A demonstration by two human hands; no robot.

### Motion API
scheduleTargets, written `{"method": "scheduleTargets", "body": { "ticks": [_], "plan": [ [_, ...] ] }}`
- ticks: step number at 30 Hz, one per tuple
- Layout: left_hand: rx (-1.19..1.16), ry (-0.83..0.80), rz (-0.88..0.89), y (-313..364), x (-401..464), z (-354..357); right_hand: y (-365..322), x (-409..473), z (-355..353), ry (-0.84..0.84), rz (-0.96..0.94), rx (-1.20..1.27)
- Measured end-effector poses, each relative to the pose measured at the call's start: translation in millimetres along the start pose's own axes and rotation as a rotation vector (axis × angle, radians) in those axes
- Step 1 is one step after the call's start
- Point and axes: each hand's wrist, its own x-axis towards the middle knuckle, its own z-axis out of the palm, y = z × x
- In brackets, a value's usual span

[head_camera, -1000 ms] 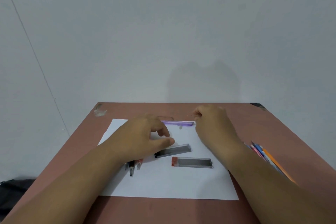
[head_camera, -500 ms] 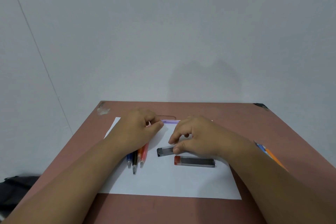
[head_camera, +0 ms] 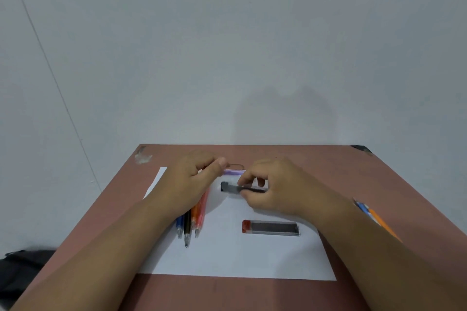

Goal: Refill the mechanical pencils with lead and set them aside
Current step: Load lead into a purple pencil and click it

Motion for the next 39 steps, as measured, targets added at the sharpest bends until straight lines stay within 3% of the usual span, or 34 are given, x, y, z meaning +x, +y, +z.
{"method": "scheduleTargets", "body": {
  "ticks": [4, 7, 12, 27, 34, 39],
  "plan": [
    [-0.199, -0.039, 0.009, 9, -3, 1, -2, 3, 1, 0.145, 0.043, 0.194],
    [-0.267, 0.062, -0.060, 11, -1, 4, -4, 3, 3, 0.157, 0.060, 0.255],
    [-0.328, 0.096, -0.128, 12, 2, 8, -6, 4, 5, 0.156, 0.082, 0.301],
    [-0.238, 0.268, -0.168, 27, 2, 12, -11, 7, 10, 0.199, 0.016, 0.178],
    [-0.459, 0.298, -0.245, 34, 2, 14, -11, 9, 7, 0.226, -0.018, -0.087],
    [-0.737, 0.218, -0.305, 35, 7, 17, -5, 11, 3, 0.313, -0.022, -0.114]
  ]
}}
